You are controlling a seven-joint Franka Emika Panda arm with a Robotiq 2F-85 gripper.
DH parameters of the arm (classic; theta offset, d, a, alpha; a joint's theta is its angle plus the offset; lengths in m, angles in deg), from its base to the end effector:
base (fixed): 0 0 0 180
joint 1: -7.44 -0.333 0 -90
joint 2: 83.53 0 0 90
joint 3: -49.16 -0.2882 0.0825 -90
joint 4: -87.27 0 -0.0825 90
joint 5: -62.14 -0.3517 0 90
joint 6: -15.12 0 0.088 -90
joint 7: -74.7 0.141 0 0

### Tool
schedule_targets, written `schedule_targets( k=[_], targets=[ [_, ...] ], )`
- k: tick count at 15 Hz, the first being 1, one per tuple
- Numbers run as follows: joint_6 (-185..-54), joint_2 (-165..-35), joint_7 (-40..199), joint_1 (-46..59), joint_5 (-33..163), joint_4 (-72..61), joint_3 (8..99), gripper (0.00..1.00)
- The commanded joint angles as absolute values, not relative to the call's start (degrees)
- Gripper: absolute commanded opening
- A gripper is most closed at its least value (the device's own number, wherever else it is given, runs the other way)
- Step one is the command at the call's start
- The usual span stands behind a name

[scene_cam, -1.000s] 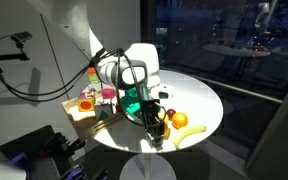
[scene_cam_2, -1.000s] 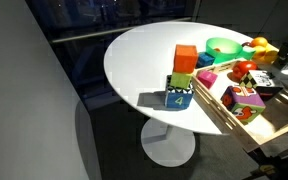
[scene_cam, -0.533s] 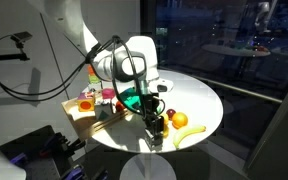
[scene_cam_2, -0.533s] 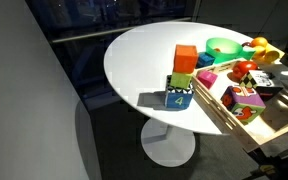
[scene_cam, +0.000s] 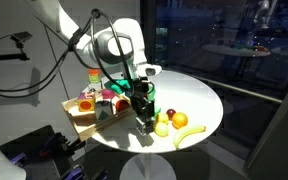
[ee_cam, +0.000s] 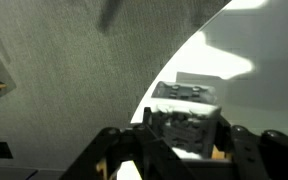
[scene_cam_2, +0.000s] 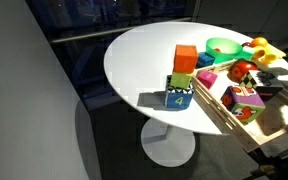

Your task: Put the grey block on the wooden tray

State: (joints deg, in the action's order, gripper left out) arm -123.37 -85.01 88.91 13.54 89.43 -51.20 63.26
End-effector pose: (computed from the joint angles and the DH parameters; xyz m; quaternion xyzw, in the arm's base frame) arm 0.4330 -0.1732 0.2621 0.9806 -0.1167 -0.0208 0.1563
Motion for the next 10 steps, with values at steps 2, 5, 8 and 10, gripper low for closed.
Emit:
schedule_targets(
  k=[2,5,8,10],
  targets=[
    [-121.6,-76.7,87.7,13.5,88.5,-55.7,58.9,0.31],
    [-121.8,-73.0,86.9,13.0,86.8,-57.6,55.8,0.31],
    [-121.9,-69.8,87.1,12.0,85.2,-59.1,52.8,0.31],
    [-122.0,-68.4,87.5,11.3,84.3,-59.7,50.9,0.31]
  ],
)
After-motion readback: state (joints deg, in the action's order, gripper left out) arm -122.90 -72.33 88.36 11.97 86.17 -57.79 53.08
